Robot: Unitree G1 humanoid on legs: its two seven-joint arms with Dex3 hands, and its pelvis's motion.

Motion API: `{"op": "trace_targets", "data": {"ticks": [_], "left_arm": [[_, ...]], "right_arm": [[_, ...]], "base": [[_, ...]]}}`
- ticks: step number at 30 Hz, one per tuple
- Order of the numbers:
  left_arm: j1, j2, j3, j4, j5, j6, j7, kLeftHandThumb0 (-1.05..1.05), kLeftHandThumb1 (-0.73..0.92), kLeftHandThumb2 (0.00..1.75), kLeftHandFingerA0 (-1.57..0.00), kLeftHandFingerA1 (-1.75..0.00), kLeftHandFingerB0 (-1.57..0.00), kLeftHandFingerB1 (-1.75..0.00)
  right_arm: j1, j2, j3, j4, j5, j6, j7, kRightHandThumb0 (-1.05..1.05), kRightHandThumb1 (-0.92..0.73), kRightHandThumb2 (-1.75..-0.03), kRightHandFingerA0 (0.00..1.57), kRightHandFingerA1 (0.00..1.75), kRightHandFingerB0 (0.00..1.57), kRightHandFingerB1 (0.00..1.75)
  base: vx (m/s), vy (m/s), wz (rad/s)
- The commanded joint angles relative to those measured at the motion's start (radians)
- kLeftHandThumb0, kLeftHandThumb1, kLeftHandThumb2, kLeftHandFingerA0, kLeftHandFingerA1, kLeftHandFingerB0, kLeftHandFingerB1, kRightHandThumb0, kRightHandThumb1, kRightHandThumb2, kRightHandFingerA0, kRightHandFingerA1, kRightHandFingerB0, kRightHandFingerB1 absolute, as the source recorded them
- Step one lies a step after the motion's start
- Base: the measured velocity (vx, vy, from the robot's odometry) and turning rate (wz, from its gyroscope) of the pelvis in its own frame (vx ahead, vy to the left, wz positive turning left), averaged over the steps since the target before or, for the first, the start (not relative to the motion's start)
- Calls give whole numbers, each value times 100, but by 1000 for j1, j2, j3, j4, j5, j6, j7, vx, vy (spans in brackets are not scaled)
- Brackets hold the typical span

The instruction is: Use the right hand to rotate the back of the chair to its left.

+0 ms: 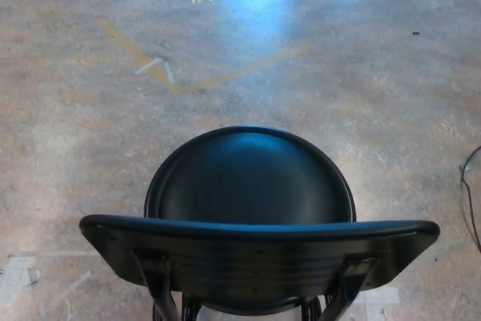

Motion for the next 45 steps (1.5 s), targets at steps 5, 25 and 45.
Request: {"op": "trace_targets", "data": {"ticks": [5,25,45], "left_arm": [[-34,-31,126,93,-84,-149,49,-42,59,58,-67,-115,-73,-65],[-54,-28,176,108,-74,-168,28,-38,61,58,-67,-88,-68,-56],[-54,-27,168,114,-65,-166,49,-39,63,59,-69,-80,-66,-52]], "right_arm": [[-27,-41,-8,48,-4,-409,-83,-90,-62,-104,3,15,1,13],[25,-95,216,-374,-222,-450,-78,-105,-68,-108,0,0,0,0],[-1,-69,397,-630,-371,-349,-15,-103,-66,-106,0,0,0,0]], "base": [[0,0,0],[0,0,0],[0,0,0]]}}
